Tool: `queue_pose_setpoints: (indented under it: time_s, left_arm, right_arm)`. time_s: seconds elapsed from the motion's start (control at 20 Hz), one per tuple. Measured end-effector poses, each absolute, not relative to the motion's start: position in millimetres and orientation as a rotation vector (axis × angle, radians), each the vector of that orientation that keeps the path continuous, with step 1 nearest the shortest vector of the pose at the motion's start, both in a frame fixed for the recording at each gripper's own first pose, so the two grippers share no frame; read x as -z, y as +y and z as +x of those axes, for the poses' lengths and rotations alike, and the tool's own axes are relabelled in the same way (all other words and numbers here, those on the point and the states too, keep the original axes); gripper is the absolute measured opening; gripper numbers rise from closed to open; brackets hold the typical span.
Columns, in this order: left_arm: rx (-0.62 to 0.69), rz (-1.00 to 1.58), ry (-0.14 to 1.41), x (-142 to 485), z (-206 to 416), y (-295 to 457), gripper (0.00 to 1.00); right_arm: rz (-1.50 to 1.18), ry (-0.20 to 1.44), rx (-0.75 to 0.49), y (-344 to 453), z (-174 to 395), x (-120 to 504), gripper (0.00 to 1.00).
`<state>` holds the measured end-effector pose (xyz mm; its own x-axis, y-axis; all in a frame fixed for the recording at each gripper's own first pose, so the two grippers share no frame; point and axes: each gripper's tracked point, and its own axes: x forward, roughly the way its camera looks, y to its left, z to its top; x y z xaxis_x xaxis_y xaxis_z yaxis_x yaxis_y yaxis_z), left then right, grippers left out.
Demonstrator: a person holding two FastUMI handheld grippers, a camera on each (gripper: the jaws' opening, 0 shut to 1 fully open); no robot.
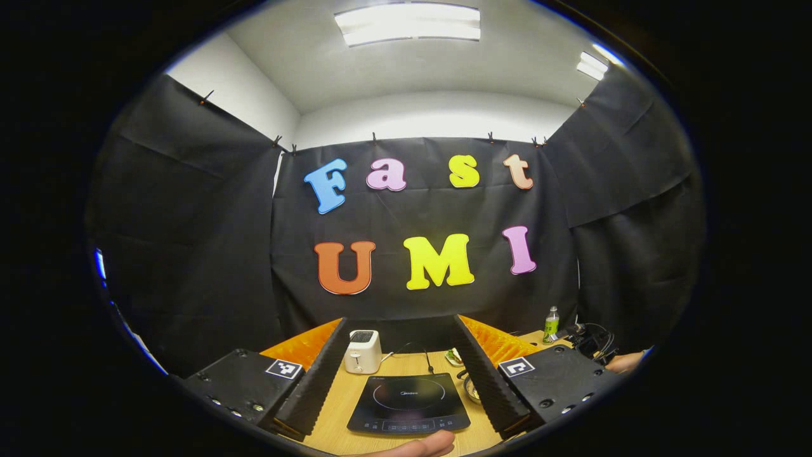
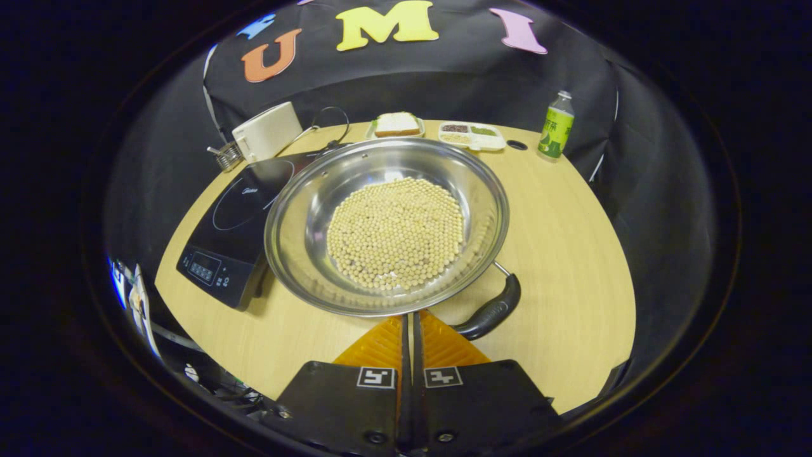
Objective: First push the handle of the pot to place it horizontally, then grasp the pot with both hands and set it on the induction cooktop.
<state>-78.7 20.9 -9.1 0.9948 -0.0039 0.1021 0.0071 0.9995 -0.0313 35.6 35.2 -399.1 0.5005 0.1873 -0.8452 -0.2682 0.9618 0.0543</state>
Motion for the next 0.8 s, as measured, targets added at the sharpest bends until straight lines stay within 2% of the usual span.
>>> queue_pose_setpoints:
  time_s: [0.2, 0.25, 0.3, 0.35, 0.45, 0.5, 0.6, 0.75, 0.8]
  left_arm:
    - [0.007, -0.056, -0.077, 18, -74, 23, 0.96]
    - [0.006, -0.054, -0.074, 18, -74, 23, 0.96]
    - [0.005, -0.051, -0.072, 20, -74, 23, 0.96]
    - [0.009, -0.048, -0.071, 20, -73, 21, 0.96]
    - [0.017, -0.043, -0.067, 23, -72, 16, 0.96]
    - [0.020, -0.041, -0.064, 25, -71, 14, 0.96]
    - [0.025, -0.038, -0.058, 30, -67, 10, 0.96]
    - [0.035, -0.039, -0.042, 43, -58, 3, 0.96]
    - [0.038, -0.040, -0.032, 48, -54, 1, 0.96]
  right_arm:
    - [-0.112, 0.989, -0.235, 12, 52, 401, 0.04]
    - [-0.115, 0.985, -0.225, 6, 57, 402, 0.00]
    - [-0.121, 0.980, -0.214, 0, 63, 404, 0.04]
    - [-0.130, 0.973, -0.203, -6, 69, 406, 0.00]
    - [-0.151, 0.953, -0.178, -17, 81, 409, 0.04]
    - [-0.165, 0.941, -0.171, -21, 86, 410, 0.00]
    - [-0.183, 0.908, -0.172, -26, 98, 409, 0.04]
    - [-0.207, 0.855, -0.188, -35, 118, 409, 0.04]
    - [-0.218, 0.839, -0.193, -37, 125, 410, 0.00]
